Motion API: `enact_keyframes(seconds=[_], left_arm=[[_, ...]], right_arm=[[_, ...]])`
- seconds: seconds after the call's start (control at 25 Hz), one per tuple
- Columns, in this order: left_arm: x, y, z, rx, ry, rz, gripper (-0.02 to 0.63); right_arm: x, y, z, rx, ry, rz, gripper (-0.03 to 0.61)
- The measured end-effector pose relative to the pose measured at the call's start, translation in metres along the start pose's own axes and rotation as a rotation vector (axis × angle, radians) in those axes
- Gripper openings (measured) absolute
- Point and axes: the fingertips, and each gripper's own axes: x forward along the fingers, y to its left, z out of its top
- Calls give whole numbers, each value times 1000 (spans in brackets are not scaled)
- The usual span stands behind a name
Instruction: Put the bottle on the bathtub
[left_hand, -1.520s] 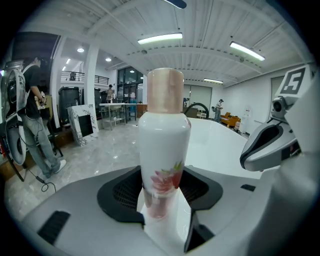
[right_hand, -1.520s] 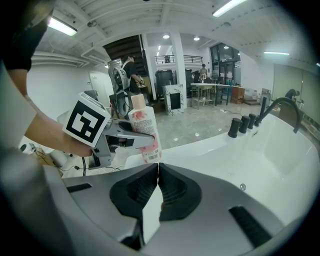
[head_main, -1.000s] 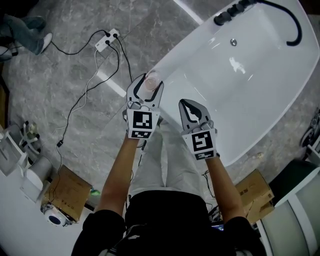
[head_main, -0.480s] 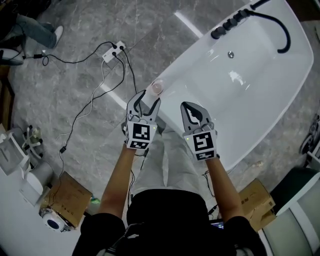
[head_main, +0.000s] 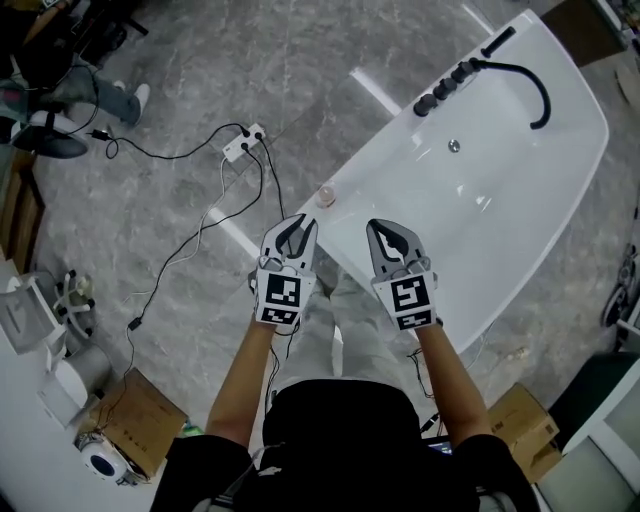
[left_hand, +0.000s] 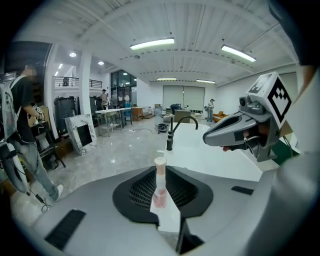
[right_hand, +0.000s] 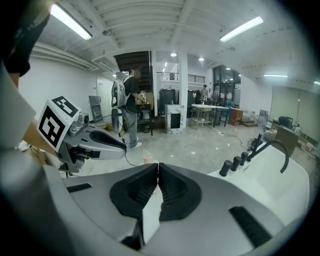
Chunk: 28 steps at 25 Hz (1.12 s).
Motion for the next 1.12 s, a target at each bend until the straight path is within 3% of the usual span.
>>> enact_keyframes(seconds=[0.4,0.72,1.12], left_arm=[[-75,-4,68,-9,-99,29,15],[-119,-17,121,-15,-204,26,14],[-178,-12,189,17,-320,104,14]], right_arm=[[-51,8,66,-44,-112,-42,21],[-90,11,120,-67,-216,-80,21],[-143,20,191,-68,-347,-106,21]])
